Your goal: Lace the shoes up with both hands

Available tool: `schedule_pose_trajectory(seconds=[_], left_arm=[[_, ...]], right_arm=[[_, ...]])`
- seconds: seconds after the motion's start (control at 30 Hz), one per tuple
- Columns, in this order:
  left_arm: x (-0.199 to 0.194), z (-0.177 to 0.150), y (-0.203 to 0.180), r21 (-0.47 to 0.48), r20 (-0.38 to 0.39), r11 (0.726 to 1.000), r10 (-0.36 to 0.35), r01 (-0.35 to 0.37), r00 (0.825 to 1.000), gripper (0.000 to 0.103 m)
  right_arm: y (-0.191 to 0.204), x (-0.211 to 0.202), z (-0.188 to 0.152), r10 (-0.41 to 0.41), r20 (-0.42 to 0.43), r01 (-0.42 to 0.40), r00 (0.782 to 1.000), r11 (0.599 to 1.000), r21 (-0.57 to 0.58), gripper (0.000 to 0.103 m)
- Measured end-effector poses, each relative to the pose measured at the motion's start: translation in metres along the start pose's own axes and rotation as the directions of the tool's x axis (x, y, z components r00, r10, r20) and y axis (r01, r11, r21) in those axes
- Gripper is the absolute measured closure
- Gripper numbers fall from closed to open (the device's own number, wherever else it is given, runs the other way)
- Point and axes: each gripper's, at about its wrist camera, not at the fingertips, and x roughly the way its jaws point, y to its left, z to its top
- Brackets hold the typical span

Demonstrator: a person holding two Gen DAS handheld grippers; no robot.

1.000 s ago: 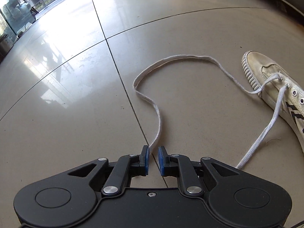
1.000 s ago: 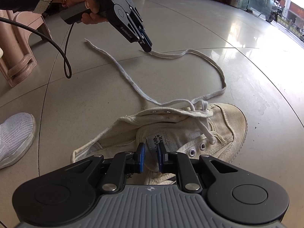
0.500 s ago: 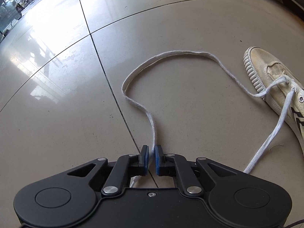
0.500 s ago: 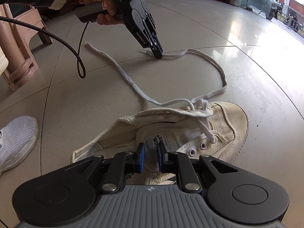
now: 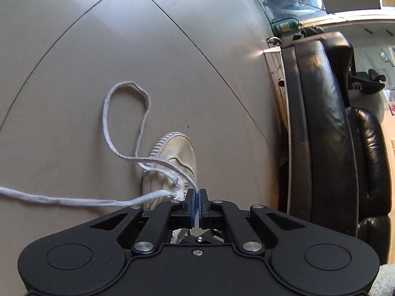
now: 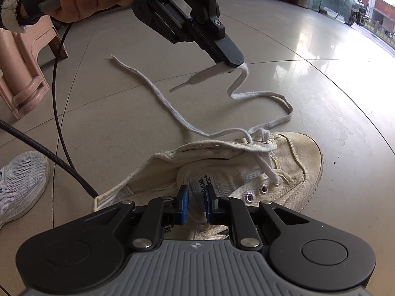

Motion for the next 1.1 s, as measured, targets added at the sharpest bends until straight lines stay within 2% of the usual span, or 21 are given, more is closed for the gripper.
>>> schedule_pose_trajectory(seconds=[0.07, 0.17, 0.27, 0.4, 0.47, 0.5, 0.53, 0.6, 0.67, 0.7, 0.77, 0.8, 0.83, 0.87, 0.9, 0.93, 0.97, 1.03, 1.1], left_arm=[[0.018, -0.003, 0.004, -0.044, -0.017, 0.998, -0.047, 0.046, 0.999, 0.103], [0.039, -0.001, 0.006, -0.037, -0.024, 0.998, -0.045, 0.044, 0.999, 0.103], [0.043, 0.005, 0.013, -0.051, -0.022, 0.998, -0.039, 0.038, 0.999, 0.103], [0.035, 0.002, 0.013, 0.070, 0.016, 0.992, 0.102, -0.103, 0.995, 0.103], [0.027, -0.001, 0.011, 0.120, 0.030, 0.985, 0.118, -0.121, 0.993, 0.103], [0.023, -0.002, 0.009, 0.144, 0.032, 0.982, 0.123, -0.126, 0.992, 0.097], [0.019, -0.004, 0.007, 0.174, 0.036, 0.975, 0.132, -0.136, 0.991, 0.088], [0.014, -0.008, 0.000, 0.245, 0.049, 0.955, 0.161, -0.168, 0.986, 0.088], [0.009, -0.014, -0.010, 0.344, 0.069, 0.915, 0.201, -0.213, 0.977, 0.088], [0.006, -0.019, -0.017, 0.410, 0.091, 0.879, 0.226, -0.243, 0.970, 0.088], [0.002, -0.032, -0.038, 0.582, 0.133, 0.759, 0.265, -0.292, 0.955, 0.088], [0.004, -0.039, -0.049, 0.668, 0.142, 0.679, 0.283, -0.303, 0.949, 0.088], [0.008, -0.048, -0.061, 0.765, 0.148, 0.568, 0.305, -0.304, 0.941, 0.088], [0.011, -0.057, -0.073, 0.845, 0.157, 0.445, 0.325, -0.297, 0.933, 0.088], [0.016, -0.066, -0.084, 0.913, 0.165, 0.302, 0.342, -0.275, 0.925, 0.088], [0.023, -0.077, -0.094, 0.961, 0.173, 0.141, 0.357, -0.236, 0.918, 0.088], [0.028, -0.085, -0.100, 0.980, 0.178, 0.016, 0.368, -0.198, 0.913, 0.088], [0.038, -0.096, -0.107, 0.974, 0.176, -0.201, 0.392, -0.102, 0.903, 0.087], [0.047, -0.101, -0.108, 0.940, 0.155, -0.341, 0.432, 0.002, 0.889, 0.087]], right_arm=[[-0.001, 0.000, 0.000, -0.003, 0.002, 0.003, 1.000, 1.000, 0.005, 0.087], [-0.002, -0.001, -0.001, -0.005, 0.005, 0.005, 1.000, 1.000, 0.011, 0.087], [-0.004, -0.001, -0.002, -0.002, 0.008, 0.002, 1.000, 1.000, 0.014, 0.087], [-0.007, -0.002, -0.003, 0.001, 0.009, -0.001, 1.000, 1.000, 0.013, 0.087], [-0.009, -0.002, -0.003, 0.004, 0.011, -0.004, 1.000, 1.000, 0.014, 0.087], [-0.010, -0.002, -0.003, 0.006, 0.012, -0.006, 1.000, 1.000, 0.015, 0.087], [-0.011, -0.002, -0.003, 0.007, 0.012, -0.007, 1.000, 1.000, 0.014, 0.087], [-0.011, -0.004, -0.002, 0.007, 0.011, -0.007, 1.000, 1.000, 0.011, 0.087], [-0.011, -0.006, -0.002, 0.008, 0.010, -0.009, 1.000, 1.000, 0.009, 0.087], [-0.010, -0.009, -0.004, 0.008, 0.010, -0.008, 1.000, 1.000, 0.008, 0.087], [-0.011, -0.010, -0.004, 0.008, 0.010, -0.008, 1.000, 1.000, 0.010, 0.087], [-0.012, -0.010, -0.004, 0.007, 0.010, -0.008, 1.000, 1.000, 0.009, 0.087], [-0.012, -0.010, -0.004, 0.007, 0.009, -0.007, 1.000, 1.000, 0.007, 0.087], [-0.013, -0.011, -0.004, 0.007, 0.007, -0.008, 1.000, 1.000, 0.005, 0.087], [-0.013, -0.011, -0.003, 0.008, 0.005, -0.008, 1.000, 1.000, 0.004, 0.087], [-0.013, -0.013, -0.004, 0.009, 0.003, -0.009, 1.000, 1.000, 0.002, 0.087], [-0.013, -0.014, -0.005, 0.010, 0.001, -0.010, 1.000, 1.000, 0.000, 0.087], [-0.013, -0.015, -0.005, 0.013, -0.003, -0.013, 1.000, 1.000, -0.002, 0.087], [-0.015, -0.017, -0.005, 0.013, -0.005, -0.013, 1.000, 1.000, -0.001, 0.087]])
